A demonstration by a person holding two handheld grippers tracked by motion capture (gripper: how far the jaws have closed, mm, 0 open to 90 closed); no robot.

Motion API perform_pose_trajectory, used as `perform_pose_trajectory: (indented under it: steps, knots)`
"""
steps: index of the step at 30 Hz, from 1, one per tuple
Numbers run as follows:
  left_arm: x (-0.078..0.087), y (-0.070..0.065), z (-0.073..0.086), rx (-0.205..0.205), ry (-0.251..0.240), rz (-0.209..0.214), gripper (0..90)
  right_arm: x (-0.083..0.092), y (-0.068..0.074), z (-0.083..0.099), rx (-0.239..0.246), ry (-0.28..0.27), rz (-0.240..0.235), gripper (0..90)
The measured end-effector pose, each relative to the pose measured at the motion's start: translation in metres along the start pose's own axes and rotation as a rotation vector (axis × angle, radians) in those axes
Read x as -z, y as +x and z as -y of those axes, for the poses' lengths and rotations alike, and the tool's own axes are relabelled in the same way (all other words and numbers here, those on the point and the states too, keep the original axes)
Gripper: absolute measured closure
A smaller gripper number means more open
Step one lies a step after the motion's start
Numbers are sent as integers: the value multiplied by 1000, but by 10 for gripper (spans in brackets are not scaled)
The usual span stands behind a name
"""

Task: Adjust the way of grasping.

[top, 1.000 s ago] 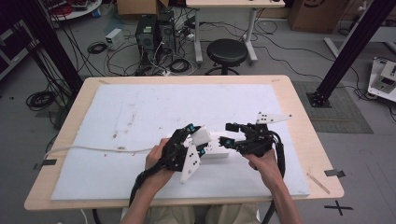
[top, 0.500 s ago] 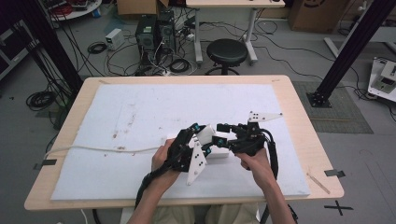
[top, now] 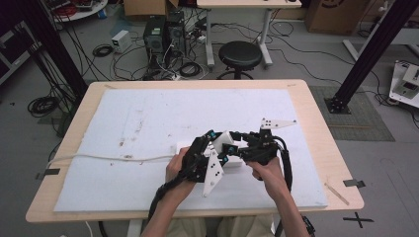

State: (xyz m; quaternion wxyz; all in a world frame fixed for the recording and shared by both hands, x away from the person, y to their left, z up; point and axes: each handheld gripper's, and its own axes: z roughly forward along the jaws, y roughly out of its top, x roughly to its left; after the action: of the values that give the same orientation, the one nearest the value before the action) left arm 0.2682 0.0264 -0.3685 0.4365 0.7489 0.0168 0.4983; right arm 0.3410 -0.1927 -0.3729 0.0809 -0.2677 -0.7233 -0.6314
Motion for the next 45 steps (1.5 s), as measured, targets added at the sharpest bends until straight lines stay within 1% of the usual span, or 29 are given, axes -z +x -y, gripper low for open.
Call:
perform_pose_trajectory:
  steps: [2, 4, 6, 7, 11, 12, 16, 18, 20, 21, 25, 31, 35, 38, 39, 41, 45]
  knots:
    - [-1, -1, 0, 8, -4, 4, 424, -1, 0, 0, -1, 1, -1, 259]
    - [-2, -1, -1, -1, -3, 10, 423, -1, 0, 0, -3, 2, -7, 263]
    - [-2, -2, -1, 5, -8, 11, 424, -2, 0, 0, -5, 7, -8, 265]
    - [-2, -3, -2, 0, -6, 11, 424, -3, 0, 0, -1, 7, -11, 266]
    - [-3, -3, -2, 2, -9, 9, 423, -4, 0, 0, -9, 11, -11, 270]
    - [-3, -4, -3, -4, -9, 14, 424, -5, 0, 0, -6, 1, -20, 294]
    - [-4, -5, -3, -1, -11, 11, 424, -5, -1, 0, -5, 4, -25, 319]
    - [-4, -5, -3, -1, -12, 12, 424, -5, -1, 0, -2, 6, -29, 346]
    - [-4, -5, -3, -2, -13, 12, 423, -5, 0, 0, -2, 5, -32, 351]
    - [-5, -5, -4, -2, -13, 13, 424, -5, 0, 0, 0, 2, -34, 372]
    - [-5, -5, -4, -5, -11, 11, 424, -4, 0, 0, 0, -5, -30, 389]
    - [-4, -6, -4, -1, -15, 6, 424, -4, 0, 1, -3, -7, -41, 412]
    - [-4, -6, -4, 4, -16, 4, 424, -5, 1, 2, 6, -19, -46, 464]
    - [-4, -6, -5, 5, -16, 4, 423, -4, 1, 2, 6, -18, -47, 480]
    - [-4, -6, -5, -2, -16, 4, 423, -4, 2, 2, 6, -23, -48, 486]
    - [-4, -6, -5, 6, -16, 3, 424, -3, 1, 2, 5, -26, -47, 507]
    - [-4, -6, -5, 7, -17, 1, 424, -3, 1, 2, 13, -21, -44, 530]
